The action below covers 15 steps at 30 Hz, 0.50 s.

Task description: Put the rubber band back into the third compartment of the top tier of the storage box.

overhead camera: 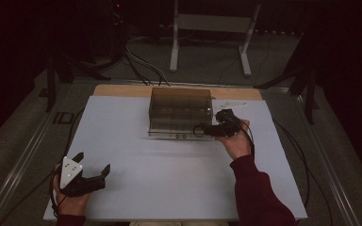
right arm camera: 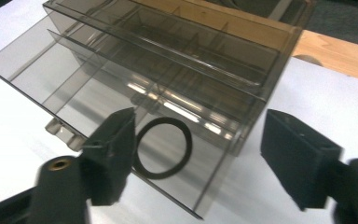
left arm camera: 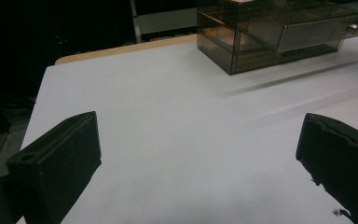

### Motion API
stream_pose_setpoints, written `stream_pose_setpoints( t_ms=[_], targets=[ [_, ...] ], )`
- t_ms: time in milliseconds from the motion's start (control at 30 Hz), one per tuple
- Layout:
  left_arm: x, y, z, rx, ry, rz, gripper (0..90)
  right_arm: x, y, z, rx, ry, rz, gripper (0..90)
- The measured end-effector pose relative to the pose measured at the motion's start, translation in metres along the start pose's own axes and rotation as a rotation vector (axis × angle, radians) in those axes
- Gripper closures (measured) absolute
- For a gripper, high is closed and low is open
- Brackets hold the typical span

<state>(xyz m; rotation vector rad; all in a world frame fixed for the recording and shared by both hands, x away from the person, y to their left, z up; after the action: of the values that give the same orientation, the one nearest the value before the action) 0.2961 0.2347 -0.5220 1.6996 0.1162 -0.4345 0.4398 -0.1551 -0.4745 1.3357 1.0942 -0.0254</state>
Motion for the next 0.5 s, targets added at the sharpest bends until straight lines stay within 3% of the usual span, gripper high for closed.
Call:
stream_pose_setpoints(
  t_ms=[267, 500],
  targets=[
    [0.000, 0.000, 0.000, -0.002, 0.000, 0.000, 0.6, -0.015, -0.013, 0.007, -0.001, -0.026, 0.018, 5.2],
    [-0.001, 0.001, 0.000, -0.005, -0.001, 0.000, 0.6, -0.033, -0.028, 0.016, -0.003, -0.059, 0.039, 0.1]
  ],
)
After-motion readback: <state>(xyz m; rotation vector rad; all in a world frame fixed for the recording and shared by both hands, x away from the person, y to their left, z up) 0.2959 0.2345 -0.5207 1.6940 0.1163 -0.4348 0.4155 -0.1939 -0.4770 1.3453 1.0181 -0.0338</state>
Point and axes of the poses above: each handheld gripper's, and its own axes: x roughly forward along the jaws, y roughly out of its top, z roughly to its right, the point moved 8 cm from there along x, roughly forward along the jaws, and after that the axes turned 9 degrees about y, right-handed, at the moved point
